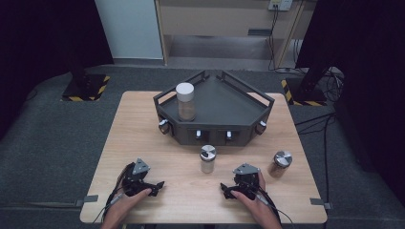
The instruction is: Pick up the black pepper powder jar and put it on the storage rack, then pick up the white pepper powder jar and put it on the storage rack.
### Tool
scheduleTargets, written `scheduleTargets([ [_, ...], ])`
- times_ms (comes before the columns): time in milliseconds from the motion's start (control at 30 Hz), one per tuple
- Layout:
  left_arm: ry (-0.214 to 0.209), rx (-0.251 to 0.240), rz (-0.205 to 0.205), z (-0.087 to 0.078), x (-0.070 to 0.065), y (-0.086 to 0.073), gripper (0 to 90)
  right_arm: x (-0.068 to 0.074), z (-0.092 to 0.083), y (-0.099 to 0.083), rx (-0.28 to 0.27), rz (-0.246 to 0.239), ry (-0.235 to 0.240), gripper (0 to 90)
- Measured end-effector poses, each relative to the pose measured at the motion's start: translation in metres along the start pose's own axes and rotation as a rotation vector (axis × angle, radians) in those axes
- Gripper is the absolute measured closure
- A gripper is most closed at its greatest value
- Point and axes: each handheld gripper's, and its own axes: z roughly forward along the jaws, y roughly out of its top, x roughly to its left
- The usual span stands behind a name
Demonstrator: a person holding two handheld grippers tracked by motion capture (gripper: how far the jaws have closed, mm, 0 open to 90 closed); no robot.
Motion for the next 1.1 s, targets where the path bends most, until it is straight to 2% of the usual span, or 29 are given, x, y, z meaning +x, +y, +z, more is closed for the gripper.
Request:
scheduleTargets([
  [233,0.031,-0.001,0.013,0.0022,-0.0066,0.0,0.0,-0.0001,0.0,0.0,0.0,-0.001,0.0,0.9],
  [1100,0.029,0.002,0.003,0.0053,-0.0038,0.0032,0.0,-0.0001,0.0003,0.0033,0.012,0.005,0.001,0.7],
])
